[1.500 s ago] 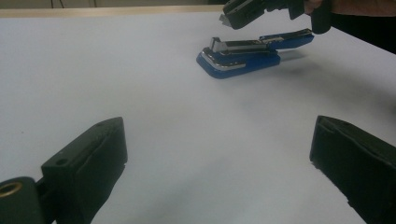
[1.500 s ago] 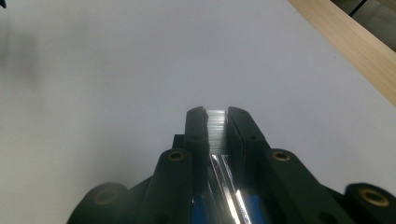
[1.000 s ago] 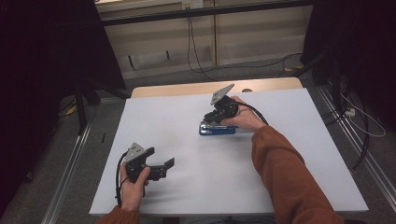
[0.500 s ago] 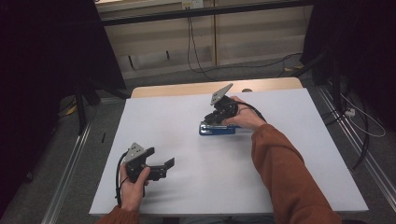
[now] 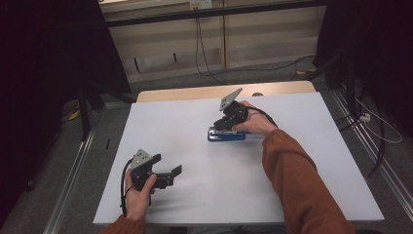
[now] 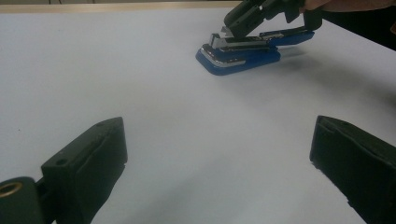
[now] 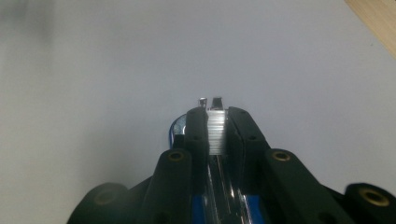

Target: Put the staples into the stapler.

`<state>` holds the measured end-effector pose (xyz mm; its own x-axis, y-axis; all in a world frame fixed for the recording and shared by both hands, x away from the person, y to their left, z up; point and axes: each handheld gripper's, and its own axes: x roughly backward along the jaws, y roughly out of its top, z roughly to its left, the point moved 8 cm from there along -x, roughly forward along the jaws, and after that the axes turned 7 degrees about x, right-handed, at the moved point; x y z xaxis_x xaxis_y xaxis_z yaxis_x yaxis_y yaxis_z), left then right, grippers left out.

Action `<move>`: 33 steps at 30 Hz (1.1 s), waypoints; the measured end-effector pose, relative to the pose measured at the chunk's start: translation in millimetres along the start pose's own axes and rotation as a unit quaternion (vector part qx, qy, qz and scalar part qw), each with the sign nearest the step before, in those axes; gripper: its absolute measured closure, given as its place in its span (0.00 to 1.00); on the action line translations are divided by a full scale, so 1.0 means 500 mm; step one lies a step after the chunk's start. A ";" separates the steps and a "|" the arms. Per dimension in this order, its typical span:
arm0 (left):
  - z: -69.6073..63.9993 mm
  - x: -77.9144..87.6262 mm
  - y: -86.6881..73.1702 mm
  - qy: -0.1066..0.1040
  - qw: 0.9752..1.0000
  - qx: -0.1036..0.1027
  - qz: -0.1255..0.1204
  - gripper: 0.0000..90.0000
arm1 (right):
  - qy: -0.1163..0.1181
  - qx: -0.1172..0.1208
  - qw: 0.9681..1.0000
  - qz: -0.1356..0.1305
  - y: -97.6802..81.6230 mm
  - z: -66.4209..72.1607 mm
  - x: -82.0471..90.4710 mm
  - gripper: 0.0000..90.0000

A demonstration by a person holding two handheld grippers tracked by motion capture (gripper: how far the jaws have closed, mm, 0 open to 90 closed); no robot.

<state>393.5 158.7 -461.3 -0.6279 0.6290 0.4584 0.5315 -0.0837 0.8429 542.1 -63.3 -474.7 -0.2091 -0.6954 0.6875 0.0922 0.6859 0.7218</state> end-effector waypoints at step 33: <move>0.001 -0.004 -0.004 -0.002 1.000 0.001 0.010 0.05 | 0.001 0.025 0.999 0.024 -0.001 0.003 -0.013 0.88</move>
<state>393.9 158.0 -464.1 -0.6153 0.6302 0.4736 0.5445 -0.0948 0.8334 542.1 -58.8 -479.4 -0.2040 -0.6620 0.7212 0.0529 0.7282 0.6833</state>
